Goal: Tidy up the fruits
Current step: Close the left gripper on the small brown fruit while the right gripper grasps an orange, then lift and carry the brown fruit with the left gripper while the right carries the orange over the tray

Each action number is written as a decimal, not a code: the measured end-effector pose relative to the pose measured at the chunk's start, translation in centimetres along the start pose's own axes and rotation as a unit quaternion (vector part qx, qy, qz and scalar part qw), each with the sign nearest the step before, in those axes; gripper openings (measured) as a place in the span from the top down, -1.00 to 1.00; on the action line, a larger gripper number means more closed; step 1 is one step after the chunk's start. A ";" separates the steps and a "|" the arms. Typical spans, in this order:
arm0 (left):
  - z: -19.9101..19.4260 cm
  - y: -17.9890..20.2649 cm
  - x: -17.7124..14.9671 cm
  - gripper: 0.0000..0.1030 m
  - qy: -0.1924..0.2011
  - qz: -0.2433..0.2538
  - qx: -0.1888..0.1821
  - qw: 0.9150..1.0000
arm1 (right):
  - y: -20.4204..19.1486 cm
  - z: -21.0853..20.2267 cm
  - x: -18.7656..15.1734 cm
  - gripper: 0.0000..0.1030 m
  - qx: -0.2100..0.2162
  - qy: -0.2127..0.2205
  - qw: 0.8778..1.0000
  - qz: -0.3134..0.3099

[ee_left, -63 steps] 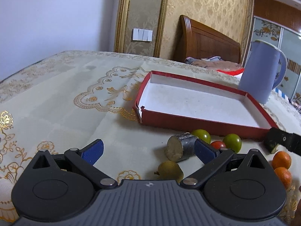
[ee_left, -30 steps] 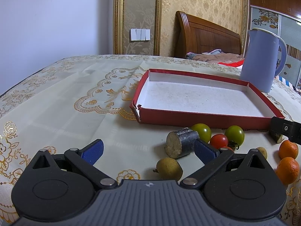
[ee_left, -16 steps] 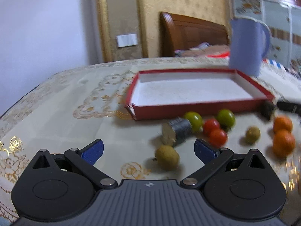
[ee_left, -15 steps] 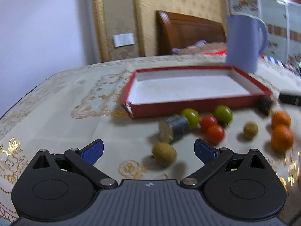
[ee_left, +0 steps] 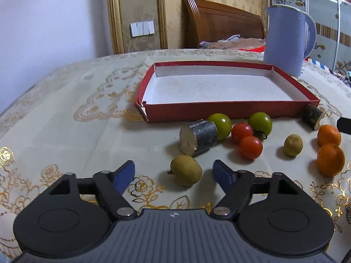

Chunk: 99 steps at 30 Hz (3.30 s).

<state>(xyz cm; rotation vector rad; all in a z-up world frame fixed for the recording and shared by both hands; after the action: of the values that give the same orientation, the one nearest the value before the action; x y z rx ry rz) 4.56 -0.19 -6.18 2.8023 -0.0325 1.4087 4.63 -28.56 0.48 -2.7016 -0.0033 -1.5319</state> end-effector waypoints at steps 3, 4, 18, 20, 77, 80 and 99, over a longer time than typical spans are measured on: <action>-0.2 0.1 0.0 0.02 0.008 0.006 -0.001 1.000 | -0.2 -0.2 -0.4 -1.00 0.011 -0.008 1.000 -0.005; -0.2 0.3 0.0 0.13 0.009 0.009 -0.002 1.000 | -0.4 -0.3 -0.6 -1.00 0.018 -0.011 1.000 -0.005; -0.7 0.7 -0.3 0.41 0.022 0.012 -0.009 1.000 | -6.8 -1.9 -3.0 -0.60 0.075 -0.044 0.990 -0.113; -0.7 0.7 -0.3 0.41 0.023 0.013 -0.008 1.000 | -7.0 -1.4 -3.1 -0.47 0.073 -0.055 0.990 -0.110; 8.7 3.4 10.0 0.42 0.012 -0.004 0.001 1.000 | -6.1 12.4 7.0 0.22 0.015 -0.041 0.996 -0.084; 9.8 3.2 10.5 0.42 0.010 -0.002 0.012 1.000 | -6.4 13.4 7.1 0.22 0.012 -0.046 0.995 -0.086; 13.3 2.8 11.3 0.42 -0.028 -0.010 0.020 0.999 | -6.5 17.2 6.8 0.22 0.018 -0.130 0.990 -0.045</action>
<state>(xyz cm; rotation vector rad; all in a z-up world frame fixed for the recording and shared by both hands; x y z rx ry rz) 21.94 -3.33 -5.02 2.8659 0.0226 1.3417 22.78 -21.61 -2.32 -2.8855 -0.1608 -1.1735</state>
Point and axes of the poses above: each gripper's, at about its wrist camera, not at the fingertips, and z roughly the way its jaws point, y to its right, x to its top, the point moved 8 cm from there along z, roughly the way its jaws point, and after that the axes turned 3 degrees about -z, right-handed, at the moved point
